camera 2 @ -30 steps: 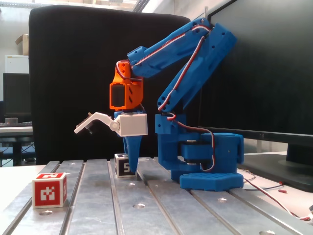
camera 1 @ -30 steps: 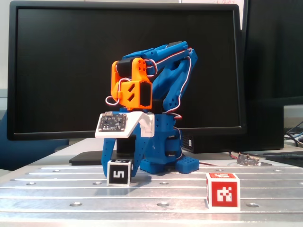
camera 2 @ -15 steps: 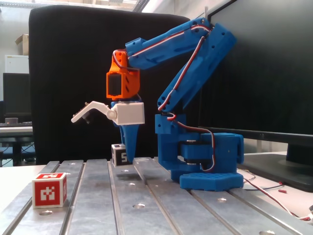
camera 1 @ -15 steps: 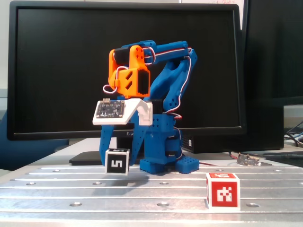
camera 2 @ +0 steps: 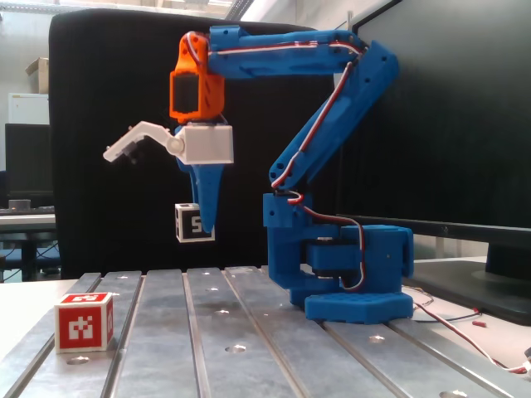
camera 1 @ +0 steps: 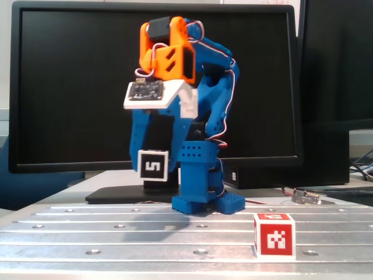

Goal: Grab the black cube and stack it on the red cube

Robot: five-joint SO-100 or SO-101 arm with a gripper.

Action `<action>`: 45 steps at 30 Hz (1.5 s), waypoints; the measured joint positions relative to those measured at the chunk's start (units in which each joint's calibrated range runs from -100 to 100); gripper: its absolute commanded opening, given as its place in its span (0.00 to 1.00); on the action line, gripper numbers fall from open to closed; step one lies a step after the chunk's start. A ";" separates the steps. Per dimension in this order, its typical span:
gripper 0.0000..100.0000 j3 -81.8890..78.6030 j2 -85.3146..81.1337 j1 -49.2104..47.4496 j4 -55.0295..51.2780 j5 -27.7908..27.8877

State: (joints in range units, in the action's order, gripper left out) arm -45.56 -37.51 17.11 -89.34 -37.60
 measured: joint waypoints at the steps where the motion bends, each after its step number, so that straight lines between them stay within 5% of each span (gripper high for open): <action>1: 0.19 0.09 0.00 -1.19 -0.09 -0.89; 21: 0.19 0.09 1.01 -28.15 6.53 -20.99; 45: 0.18 17.03 24.78 -37.63 11.09 -28.44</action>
State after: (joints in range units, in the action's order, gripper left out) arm -28.53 -12.73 -20.52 -78.26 -66.05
